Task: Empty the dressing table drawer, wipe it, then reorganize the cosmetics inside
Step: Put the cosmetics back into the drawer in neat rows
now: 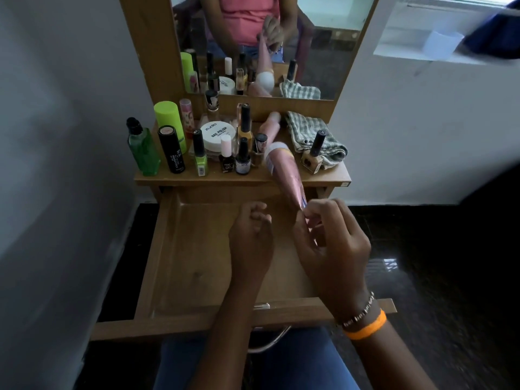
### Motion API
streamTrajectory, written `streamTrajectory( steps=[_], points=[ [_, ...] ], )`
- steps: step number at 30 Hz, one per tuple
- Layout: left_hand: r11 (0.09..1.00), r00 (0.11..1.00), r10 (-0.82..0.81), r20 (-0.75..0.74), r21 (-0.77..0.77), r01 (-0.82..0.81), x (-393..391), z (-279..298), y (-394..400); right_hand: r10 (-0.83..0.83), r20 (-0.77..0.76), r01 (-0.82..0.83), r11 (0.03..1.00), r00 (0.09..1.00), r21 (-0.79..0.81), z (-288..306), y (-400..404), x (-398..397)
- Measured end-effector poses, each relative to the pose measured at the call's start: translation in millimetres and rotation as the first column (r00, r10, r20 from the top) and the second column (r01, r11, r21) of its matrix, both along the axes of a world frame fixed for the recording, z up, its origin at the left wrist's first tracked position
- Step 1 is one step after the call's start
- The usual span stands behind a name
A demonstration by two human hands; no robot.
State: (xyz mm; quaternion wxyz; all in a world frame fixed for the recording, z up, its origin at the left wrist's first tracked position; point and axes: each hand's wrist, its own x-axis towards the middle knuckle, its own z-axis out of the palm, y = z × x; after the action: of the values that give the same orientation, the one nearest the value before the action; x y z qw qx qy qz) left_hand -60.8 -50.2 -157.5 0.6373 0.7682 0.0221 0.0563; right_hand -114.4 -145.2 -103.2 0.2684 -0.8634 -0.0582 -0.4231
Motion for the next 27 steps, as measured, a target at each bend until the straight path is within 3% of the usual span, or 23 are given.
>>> streamTrajectory(
  steps=[3, 7, 11, 15, 18, 21, 24, 27],
  points=[
    [0.996, 1.000, -0.020, 0.007, -0.086, 0.021, 1, 1, 1, -0.030, -0.006, 0.030, 0.999, 1.000, 0.011, 8, 0, -26],
    [0.967, 0.993, -0.076, -0.093, -0.248, 0.051, 0, 7, 0, -0.058, -0.042, 0.057, 0.998, 0.997, -0.013, 13, 2, -55],
    [0.959, 0.976, -0.124, -0.180, -0.275, 0.071, 3, 3, 0, 0.024, -0.049, -0.028, 0.997, 0.999, -0.068, 9, 6, -70],
    [0.933, 0.841, -0.328, -0.430, -0.286, 0.218, 2, -1, -1, 0.065, -0.223, -0.100, 0.983, 0.973, -0.151, -2, -1, -63],
    [0.915, 0.740, -0.403, -0.539, -0.221, 0.337, -4, 1, -1, -0.008, -0.348, -0.108, 0.944, 0.938, -0.313, -12, -6, -46],
    [0.893, 0.720, -0.450, -0.529, -0.252, 0.374, -3, 0, 0, -0.060, -0.522, -0.152, 0.923, 0.851, -0.354, -23, -11, -30],
    [0.873, 0.704, -0.481, -0.522, -0.214, 0.439, -4, -1, 2, -0.112, -0.748, -0.151, 0.950, 0.654, -0.274, -28, -15, -21],
    [0.838, 0.662, -0.516, -0.544, -0.161, 0.521, -3, -4, 0, -0.171, -0.847, -0.122, 0.956, 0.504, -0.266, -30, -19, -10]
  ],
)
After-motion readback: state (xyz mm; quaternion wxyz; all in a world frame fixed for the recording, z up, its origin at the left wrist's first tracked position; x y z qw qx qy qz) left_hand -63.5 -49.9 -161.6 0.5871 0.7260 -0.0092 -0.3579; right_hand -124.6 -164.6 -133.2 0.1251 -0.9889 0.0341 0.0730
